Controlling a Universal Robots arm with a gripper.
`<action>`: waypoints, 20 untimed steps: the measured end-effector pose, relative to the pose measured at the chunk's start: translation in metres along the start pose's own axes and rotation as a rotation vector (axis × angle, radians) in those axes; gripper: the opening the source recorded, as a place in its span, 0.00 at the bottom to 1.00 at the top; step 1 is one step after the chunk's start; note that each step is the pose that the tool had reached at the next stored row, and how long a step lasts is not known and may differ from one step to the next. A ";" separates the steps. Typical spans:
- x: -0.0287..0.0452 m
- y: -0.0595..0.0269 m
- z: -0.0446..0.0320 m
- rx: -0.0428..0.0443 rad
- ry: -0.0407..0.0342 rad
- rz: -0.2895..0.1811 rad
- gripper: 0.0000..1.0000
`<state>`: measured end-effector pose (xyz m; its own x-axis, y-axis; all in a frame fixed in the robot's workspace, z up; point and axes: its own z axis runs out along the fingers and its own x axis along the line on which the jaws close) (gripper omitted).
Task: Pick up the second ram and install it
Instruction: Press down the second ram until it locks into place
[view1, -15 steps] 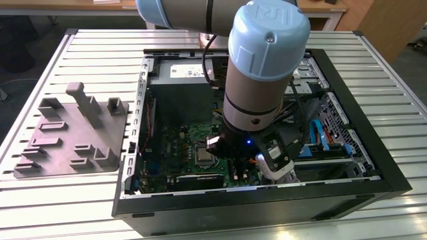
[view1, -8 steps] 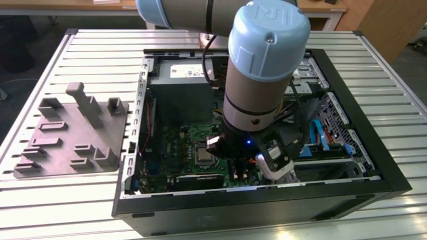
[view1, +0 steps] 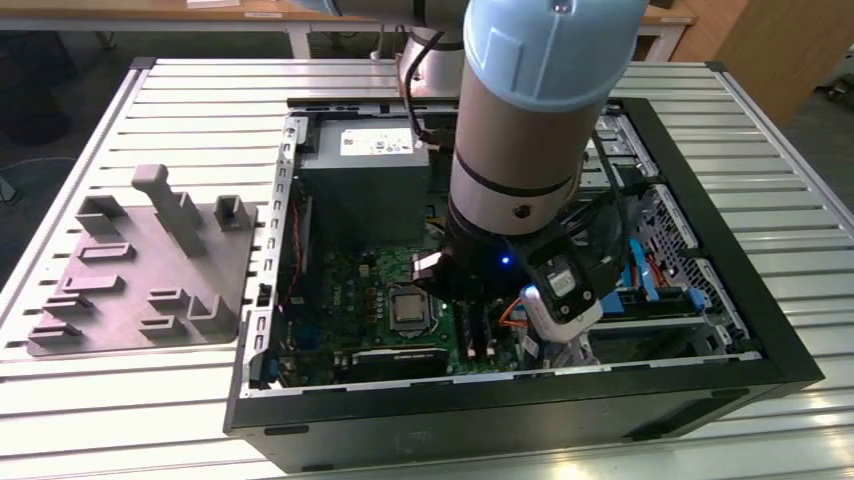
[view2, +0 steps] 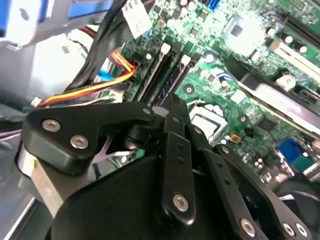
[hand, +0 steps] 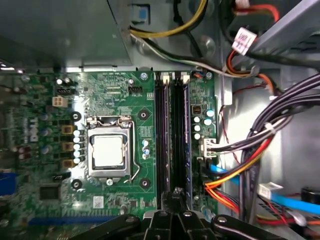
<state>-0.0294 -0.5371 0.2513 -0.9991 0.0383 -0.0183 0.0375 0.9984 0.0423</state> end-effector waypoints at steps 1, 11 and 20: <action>0.0000 0.0001 -0.0010 -0.0001 -0.0003 0.000 0.10; 0.0007 0.0193 -0.0007 -0.0016 -0.0202 -0.001 0.10; 0.0006 0.0252 -0.0147 -0.0024 -0.0285 -0.001 0.10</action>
<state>-0.0294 -0.5125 0.2670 -0.9982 0.0383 -0.0469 0.0362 0.9983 0.0447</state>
